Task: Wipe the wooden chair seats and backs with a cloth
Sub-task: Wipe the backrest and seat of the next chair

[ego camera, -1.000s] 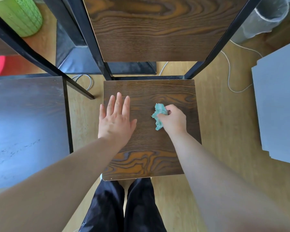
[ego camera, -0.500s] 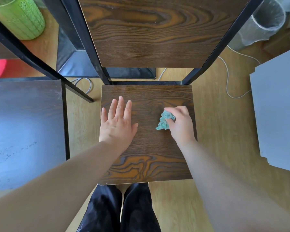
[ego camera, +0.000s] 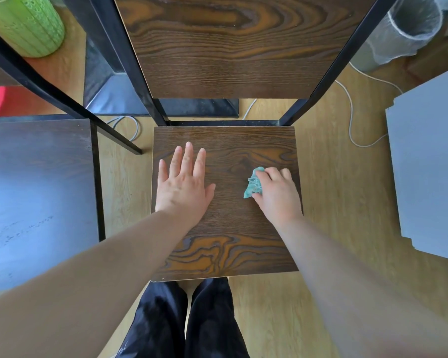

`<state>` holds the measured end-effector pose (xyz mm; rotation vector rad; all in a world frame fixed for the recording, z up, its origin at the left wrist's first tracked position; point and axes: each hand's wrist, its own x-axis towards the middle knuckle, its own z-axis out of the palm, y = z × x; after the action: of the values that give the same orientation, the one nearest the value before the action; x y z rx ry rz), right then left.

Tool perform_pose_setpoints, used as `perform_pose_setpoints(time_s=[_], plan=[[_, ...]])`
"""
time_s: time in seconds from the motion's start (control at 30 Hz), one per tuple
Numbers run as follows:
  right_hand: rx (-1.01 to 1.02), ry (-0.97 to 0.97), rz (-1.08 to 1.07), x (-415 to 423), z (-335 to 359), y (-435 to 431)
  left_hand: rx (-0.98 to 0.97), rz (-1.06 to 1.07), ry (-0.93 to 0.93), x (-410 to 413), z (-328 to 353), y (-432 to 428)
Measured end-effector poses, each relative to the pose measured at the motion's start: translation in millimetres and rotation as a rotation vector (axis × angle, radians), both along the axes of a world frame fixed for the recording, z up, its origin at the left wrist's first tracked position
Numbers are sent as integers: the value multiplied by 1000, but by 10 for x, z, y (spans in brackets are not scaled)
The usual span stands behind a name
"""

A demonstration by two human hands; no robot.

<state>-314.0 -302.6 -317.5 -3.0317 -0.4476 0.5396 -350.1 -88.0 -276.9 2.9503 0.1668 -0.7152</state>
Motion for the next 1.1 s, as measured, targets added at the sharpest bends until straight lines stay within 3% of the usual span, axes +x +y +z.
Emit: perform_pose_setpoints(time_s=[0.13, 0.43, 0.67, 0.93, 1.1], plan=[[-73, -9, -26, 30, 7, 79, -9, 0, -2, 6, -18, 12], [199, 29, -282, -93, -53, 320, -11, 14, 2, -7, -73, 162], [454, 14, -108, -377, -251, 1069, 22, 40, -10, -211, -231, 657], [595, 46, 153, -894, -424, 2010, 102, 91, 46, -750, -459, 1320], [712, -20, 58, -892, -309, 1848, 118, 95, 75, -930, -433, 1426]])
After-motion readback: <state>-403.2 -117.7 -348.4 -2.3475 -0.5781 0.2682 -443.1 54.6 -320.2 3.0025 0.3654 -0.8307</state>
